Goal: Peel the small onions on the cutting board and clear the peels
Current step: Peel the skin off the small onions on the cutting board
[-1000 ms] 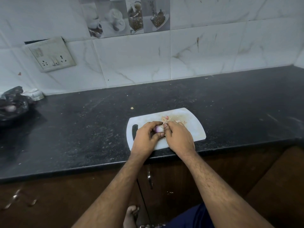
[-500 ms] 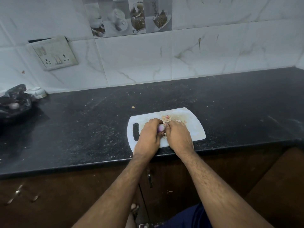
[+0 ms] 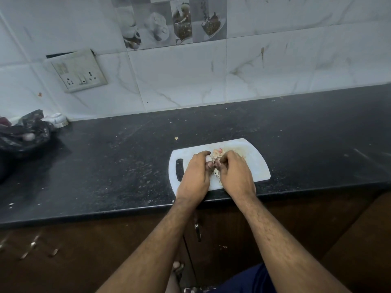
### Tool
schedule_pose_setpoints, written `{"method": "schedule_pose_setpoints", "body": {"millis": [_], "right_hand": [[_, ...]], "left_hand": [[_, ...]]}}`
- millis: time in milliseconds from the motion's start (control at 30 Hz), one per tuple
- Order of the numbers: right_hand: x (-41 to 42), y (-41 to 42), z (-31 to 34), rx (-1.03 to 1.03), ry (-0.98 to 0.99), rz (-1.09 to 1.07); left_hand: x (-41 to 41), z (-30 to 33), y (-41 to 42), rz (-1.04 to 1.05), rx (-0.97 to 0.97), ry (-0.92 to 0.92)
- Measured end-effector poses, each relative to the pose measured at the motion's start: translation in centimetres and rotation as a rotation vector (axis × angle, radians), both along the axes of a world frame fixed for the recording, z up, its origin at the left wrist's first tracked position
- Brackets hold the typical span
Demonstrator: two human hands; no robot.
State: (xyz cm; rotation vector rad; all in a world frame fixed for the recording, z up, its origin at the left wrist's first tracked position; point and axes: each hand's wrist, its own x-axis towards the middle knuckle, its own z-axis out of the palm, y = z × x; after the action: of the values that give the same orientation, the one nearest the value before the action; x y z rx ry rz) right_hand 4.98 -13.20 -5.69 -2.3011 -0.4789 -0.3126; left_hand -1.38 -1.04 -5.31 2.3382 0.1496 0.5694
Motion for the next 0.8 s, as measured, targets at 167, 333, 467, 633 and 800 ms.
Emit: {"method": "schedule_pose_setpoints", "body": {"millis": [167, 333, 467, 633, 800], "right_hand": [[-0.3, -0.8, 0.4, 0.166, 0.046, 0.149], [-0.2, -1.1, 0.3, 0.228, 0.11, 0.248], [-0.2, -1.1, 0.1, 0.244, 0.104, 0.185], [0.1, -1.3, 0.2, 0.308, 0.133, 0.166], [0.3, -1.1, 0.1, 0.259, 0.142, 0.137]], "left_hand": [[0.4, -0.1, 0.3, 0.068, 0.127, 0.002], [0.7, -0.2, 0.4, 0.096, 0.189, 0.019], [0.8, 0.0, 0.6, 0.108, 0.219, 0.067], [0.5, 0.1, 0.5, 0.045, 0.118, 0.087], [0.5, 0.2, 0.6, -0.007, 0.14, 0.108]]}}
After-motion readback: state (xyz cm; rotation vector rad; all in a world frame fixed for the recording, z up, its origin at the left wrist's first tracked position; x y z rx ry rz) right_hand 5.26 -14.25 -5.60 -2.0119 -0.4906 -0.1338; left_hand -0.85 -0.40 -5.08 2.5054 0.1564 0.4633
